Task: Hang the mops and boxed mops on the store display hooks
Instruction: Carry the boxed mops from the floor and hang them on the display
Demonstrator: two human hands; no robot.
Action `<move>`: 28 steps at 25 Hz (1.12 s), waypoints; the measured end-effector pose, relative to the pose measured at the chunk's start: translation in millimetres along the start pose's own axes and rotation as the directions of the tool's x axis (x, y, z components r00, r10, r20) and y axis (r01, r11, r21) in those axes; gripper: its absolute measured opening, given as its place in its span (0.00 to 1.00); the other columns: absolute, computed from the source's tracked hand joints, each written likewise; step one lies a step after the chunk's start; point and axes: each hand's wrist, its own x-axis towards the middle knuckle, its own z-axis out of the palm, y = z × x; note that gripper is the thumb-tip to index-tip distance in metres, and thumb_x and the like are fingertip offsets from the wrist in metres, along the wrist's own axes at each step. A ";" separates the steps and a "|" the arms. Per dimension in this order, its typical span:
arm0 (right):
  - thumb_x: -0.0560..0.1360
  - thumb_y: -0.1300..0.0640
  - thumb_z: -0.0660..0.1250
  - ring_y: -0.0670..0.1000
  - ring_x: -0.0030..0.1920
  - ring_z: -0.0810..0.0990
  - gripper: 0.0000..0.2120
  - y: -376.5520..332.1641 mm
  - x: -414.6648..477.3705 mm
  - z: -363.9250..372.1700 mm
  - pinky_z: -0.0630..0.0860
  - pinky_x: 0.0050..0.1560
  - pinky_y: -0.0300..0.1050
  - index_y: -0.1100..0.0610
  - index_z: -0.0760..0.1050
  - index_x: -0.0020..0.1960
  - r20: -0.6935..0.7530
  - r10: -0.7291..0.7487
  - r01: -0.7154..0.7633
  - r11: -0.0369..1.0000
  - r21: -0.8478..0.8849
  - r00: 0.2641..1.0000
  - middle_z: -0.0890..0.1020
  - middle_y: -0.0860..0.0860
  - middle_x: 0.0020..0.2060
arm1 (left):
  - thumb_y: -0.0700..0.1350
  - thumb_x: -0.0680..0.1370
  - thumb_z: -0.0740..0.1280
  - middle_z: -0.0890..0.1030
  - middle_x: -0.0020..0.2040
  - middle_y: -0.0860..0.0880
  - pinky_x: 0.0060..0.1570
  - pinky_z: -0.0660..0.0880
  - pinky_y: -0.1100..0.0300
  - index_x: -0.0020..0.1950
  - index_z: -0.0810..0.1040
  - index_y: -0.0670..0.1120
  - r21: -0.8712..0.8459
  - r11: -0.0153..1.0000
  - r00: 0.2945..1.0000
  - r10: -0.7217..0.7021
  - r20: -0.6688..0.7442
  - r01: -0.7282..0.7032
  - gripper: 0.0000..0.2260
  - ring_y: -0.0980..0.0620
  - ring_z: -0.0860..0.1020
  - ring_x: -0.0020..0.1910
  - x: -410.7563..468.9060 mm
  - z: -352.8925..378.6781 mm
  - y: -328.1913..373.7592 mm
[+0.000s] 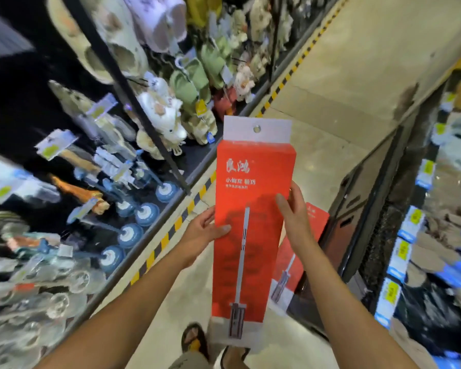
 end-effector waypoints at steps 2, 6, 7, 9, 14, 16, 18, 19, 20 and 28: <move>0.79 0.51 0.70 0.35 0.59 0.80 0.27 -23.2 -11.9 32.4 0.75 0.56 0.29 0.52 0.67 0.75 0.075 -0.040 0.038 0.999 0.038 0.996 0.79 0.47 0.65 | 0.45 0.74 0.80 0.81 0.71 0.50 0.68 0.77 0.45 0.76 0.74 0.51 -0.003 1.000 0.999 0.022 -0.035 -0.022 0.32 0.48 0.80 0.69 -41.2 -21.7 -6.1; 0.76 0.50 0.69 0.32 0.66 0.75 0.39 -42.5 -48.5 110.9 0.73 0.59 0.27 0.53 0.56 0.82 0.194 -0.161 0.163 0.987 0.007 0.968 0.72 0.41 0.72 | 0.51 0.70 0.81 0.81 0.71 0.54 0.74 0.71 0.42 0.76 0.75 0.54 -0.009 0.998 0.970 0.056 -0.236 -0.060 0.35 0.51 0.78 0.71 -123.4 -78.0 -34.5; 0.76 0.48 0.70 0.33 0.68 0.74 0.41 -41.6 -59.7 135.5 0.72 0.61 0.28 0.53 0.54 0.83 0.228 -0.178 0.183 0.983 -0.001 0.957 0.70 0.42 0.74 | 0.50 0.71 0.81 0.80 0.71 0.55 0.75 0.70 0.43 0.76 0.74 0.55 -0.017 0.998 0.959 0.060 -0.278 -0.067 0.34 0.52 0.77 0.72 -146.8 -92.1 -44.3; 0.74 0.43 0.70 0.40 0.70 0.75 0.43 -35.2 -85.9 185.9 0.72 0.63 0.30 0.53 0.56 0.83 0.309 -0.197 0.216 0.976 -0.027 0.930 0.72 0.49 0.75 | 0.46 0.73 0.81 0.80 0.70 0.57 0.74 0.71 0.45 0.76 0.74 0.56 -0.045 0.996 0.927 0.060 -0.370 -0.083 0.33 0.53 0.77 0.71 -196.2 -117.4 -67.0; 0.72 0.45 0.72 0.33 0.59 0.80 0.43 -15.8 -202.0 331.2 0.76 0.54 0.28 0.56 0.59 0.81 0.594 -0.153 0.181 0.983 0.012 0.790 0.77 0.51 0.68 | 0.42 0.73 0.81 0.83 0.68 0.53 0.68 0.78 0.50 0.75 0.75 0.53 -0.125 0.981 0.764 0.034 -0.645 -0.149 0.32 0.51 0.81 0.67 -356.5 -183.3 -141.7; 0.71 0.42 0.72 0.38 0.60 0.81 0.43 -8.4 -270.8 387.4 0.78 0.56 0.32 0.54 0.60 0.81 0.692 -0.139 0.164 0.986 0.030 0.708 0.78 0.52 0.69 | 0.42 0.74 0.80 0.83 0.68 0.53 0.63 0.80 0.54 0.77 0.74 0.51 -0.170 0.968 0.680 0.002 -0.733 -0.186 0.33 0.51 0.81 0.66 -436.9 -201.8 -173.0; 0.70 0.40 0.72 0.40 0.61 0.82 0.43 -1.0 -342.1 436.4 0.79 0.56 0.33 0.53 0.62 0.80 0.768 -0.123 0.155 0.987 0.032 0.628 0.79 0.52 0.68 | 0.40 0.74 0.79 0.84 0.66 0.54 0.58 0.82 0.58 0.76 0.74 0.52 -0.192 0.953 0.590 -0.018 -0.807 -0.233 0.32 0.52 0.82 0.65 -516.6 -213.1 -199.5; 0.70 0.39 0.72 0.39 0.60 0.83 0.43 1.1 -378.7 460.0 0.79 0.55 0.33 0.53 0.63 0.80 0.803 -0.121 0.155 0.987 0.036 0.584 0.80 0.52 0.68 | 0.41 0.74 0.79 0.84 0.66 0.55 0.57 0.82 0.58 0.75 0.74 0.53 -0.189 0.950 0.545 -0.025 -0.838 -0.248 0.31 0.52 0.83 0.64 -555.9 -217.1 -213.1; 0.69 0.38 0.73 0.38 0.58 0.83 0.45 1.5 -416.2 481.8 0.79 0.53 0.33 0.53 0.63 0.79 0.836 -0.124 0.156 0.987 0.047 0.535 0.80 0.52 0.67 | 0.42 0.74 0.79 0.84 0.65 0.55 0.58 0.82 0.57 0.75 0.75 0.55 -0.189 0.946 0.501 -0.034 -0.865 -0.263 0.31 0.53 0.83 0.63 -594.3 -219.5 -226.3; 0.68 0.39 0.72 0.39 0.61 0.82 0.45 12.4 -721.2 611.1 0.79 0.56 0.33 0.50 0.61 0.80 0.991 -0.137 0.142 0.980 0.137 -0.008 0.79 0.51 0.68 | 0.54 0.69 0.82 0.83 0.66 0.56 0.64 0.81 0.45 0.71 0.76 0.62 -0.147 0.921 0.003 -0.157 -0.988 -0.361 0.32 0.51 0.83 0.64 -873.9 -192.9 -327.6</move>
